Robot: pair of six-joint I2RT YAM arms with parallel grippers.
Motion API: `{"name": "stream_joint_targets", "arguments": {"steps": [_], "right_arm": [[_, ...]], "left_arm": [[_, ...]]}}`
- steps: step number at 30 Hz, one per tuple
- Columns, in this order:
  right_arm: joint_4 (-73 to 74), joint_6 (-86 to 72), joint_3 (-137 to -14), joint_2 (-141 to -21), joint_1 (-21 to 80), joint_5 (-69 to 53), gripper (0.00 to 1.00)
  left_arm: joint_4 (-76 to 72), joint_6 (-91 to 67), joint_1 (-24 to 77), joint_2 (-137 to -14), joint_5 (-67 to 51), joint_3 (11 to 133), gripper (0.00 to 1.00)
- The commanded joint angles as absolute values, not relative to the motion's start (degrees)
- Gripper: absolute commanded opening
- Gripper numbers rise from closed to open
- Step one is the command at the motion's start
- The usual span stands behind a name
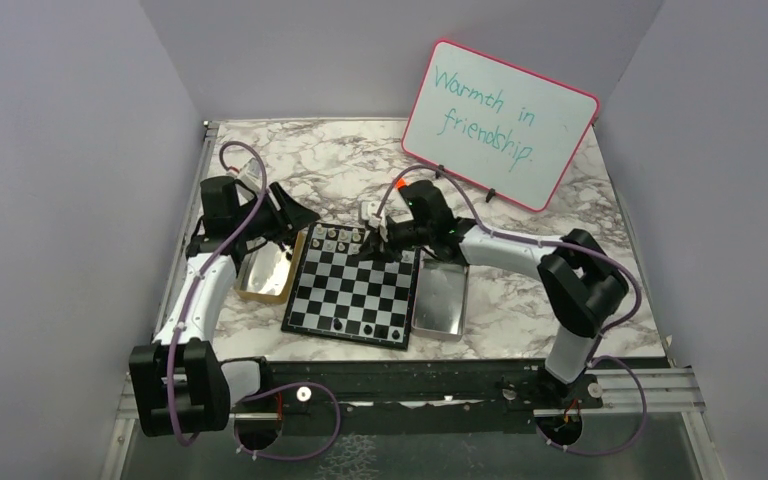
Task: Set up the chess pieces on the board
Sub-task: Place the chess piece on the chessboard.
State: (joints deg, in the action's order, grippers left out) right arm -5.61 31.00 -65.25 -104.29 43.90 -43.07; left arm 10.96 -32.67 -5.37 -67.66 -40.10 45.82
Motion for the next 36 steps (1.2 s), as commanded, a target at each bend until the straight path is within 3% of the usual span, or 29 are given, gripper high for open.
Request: {"name": "stream_joint_targets", "arguments": {"steps": [1, 7, 17, 24, 32, 36], "right_arm": [[-28.55, 14.64, -58.99, -98.32, 43.99, -35.89, 0.13], [-37.10, 8.69, -55.17, -95.28, 43.98, -32.66, 0.13], [-41.83, 7.22, -51.68, -92.54, 44.02, -31.52, 0.13], [-41.62, 7.48, -51.55, -91.80, 44.02, -32.88, 0.13], [-42.47, 6.72, -51.61, -91.51, 43.98, -33.78, 0.13], [-42.54, 6.59, -51.55, -91.45, 44.02, -34.68, 0.13]], "left_arm": [[7.82, -35.23, -0.93, -65.47, -49.89, 46.37, 0.50], [5.52, -37.64, 4.82, -65.61, -52.36, 46.40, 0.41], [3.84, -39.20, 7.34, -67.61, -53.02, 45.32, 0.41], [3.13, -39.99, 7.43, -68.30, -51.17, 45.40, 0.47], [-0.72, -43.05, 7.90, -68.23, -51.98, 43.81, 0.35], [-2.04, -43.77, 7.91, -68.32, -51.86, 43.29, 0.33]]}}
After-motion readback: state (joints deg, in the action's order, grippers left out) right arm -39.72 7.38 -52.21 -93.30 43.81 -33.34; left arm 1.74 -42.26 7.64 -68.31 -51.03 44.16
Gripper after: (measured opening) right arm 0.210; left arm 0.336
